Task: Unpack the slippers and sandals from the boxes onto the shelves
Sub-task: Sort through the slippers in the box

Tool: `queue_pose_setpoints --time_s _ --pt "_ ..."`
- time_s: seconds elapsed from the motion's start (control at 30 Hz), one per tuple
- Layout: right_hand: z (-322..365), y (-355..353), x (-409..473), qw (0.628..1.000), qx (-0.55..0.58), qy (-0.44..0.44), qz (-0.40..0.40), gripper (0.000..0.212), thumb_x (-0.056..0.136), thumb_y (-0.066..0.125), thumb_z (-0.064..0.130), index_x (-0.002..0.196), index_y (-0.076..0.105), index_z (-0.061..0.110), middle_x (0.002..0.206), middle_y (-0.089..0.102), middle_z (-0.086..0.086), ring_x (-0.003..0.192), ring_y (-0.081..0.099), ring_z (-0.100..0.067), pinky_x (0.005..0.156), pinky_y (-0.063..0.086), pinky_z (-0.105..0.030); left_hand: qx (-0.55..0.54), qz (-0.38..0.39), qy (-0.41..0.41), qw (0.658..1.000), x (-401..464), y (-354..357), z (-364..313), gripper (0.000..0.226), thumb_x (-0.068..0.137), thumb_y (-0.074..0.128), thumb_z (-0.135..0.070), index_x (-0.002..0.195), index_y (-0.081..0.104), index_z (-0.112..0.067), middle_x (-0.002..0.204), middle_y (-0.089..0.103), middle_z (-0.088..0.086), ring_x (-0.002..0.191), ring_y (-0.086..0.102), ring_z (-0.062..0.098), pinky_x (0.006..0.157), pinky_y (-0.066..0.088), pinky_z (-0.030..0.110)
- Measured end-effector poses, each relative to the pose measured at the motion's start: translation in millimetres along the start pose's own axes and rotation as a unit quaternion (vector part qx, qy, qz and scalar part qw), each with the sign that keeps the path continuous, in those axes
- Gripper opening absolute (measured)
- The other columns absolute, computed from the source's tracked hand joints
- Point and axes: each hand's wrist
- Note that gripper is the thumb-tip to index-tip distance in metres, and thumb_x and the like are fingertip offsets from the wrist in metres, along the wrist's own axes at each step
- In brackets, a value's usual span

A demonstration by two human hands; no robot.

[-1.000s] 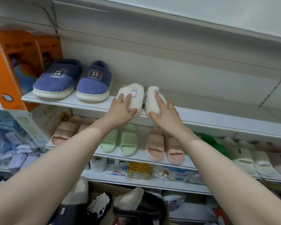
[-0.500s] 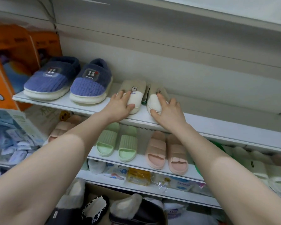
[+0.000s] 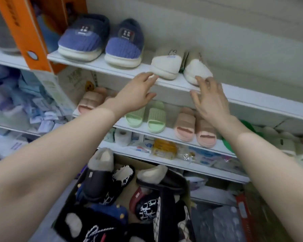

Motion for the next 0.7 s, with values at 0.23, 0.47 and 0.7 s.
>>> queue_pose_setpoints --time_s 0.23,0.47,0.7 --pt "70 57 -110 0.999 -0.004 -0.025 0.028 0.049 0.099 0.045 0.035 0.143 0.044 0.013 0.138 0.043 -0.027 0.118 0.046 -0.045 0.094 0.043 -0.05 -0.038 0.006 -0.019 0.999 -138 41 49 0.052 0.09 0.055 -0.025 0.137 0.049 -0.003 0.136 0.05 0.021 0.124 0.047 0.038 0.105 0.034 0.04" --pt "139 152 -222 0.981 0.052 -0.021 0.184 0.048 0.099 0.047 0.032 0.144 0.042 0.014 0.137 0.045 -0.022 0.119 0.048 -0.042 0.095 0.047 -0.05 -0.1 0.118 -0.158 0.975 -313 118 96 0.05 0.083 0.062 -0.016 0.13 0.055 -0.001 0.128 0.056 0.021 0.117 0.053 0.038 0.103 0.036 0.037" --pt "190 241 -268 0.944 0.096 -0.035 0.314 0.048 0.098 0.05 0.029 0.144 0.042 0.016 0.134 0.045 -0.019 0.115 0.05 -0.041 0.091 0.049 -0.047 -0.122 0.176 -0.256 0.943 -429 170 119 0.049 0.081 0.069 -0.012 0.127 0.057 0.0 0.123 0.06 0.019 0.107 0.06 0.041 0.094 0.048 0.044"
Point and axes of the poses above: each hand's wrist, its own x-axis towards the middle knuckle, its own y-axis out of the palm, z = x × y
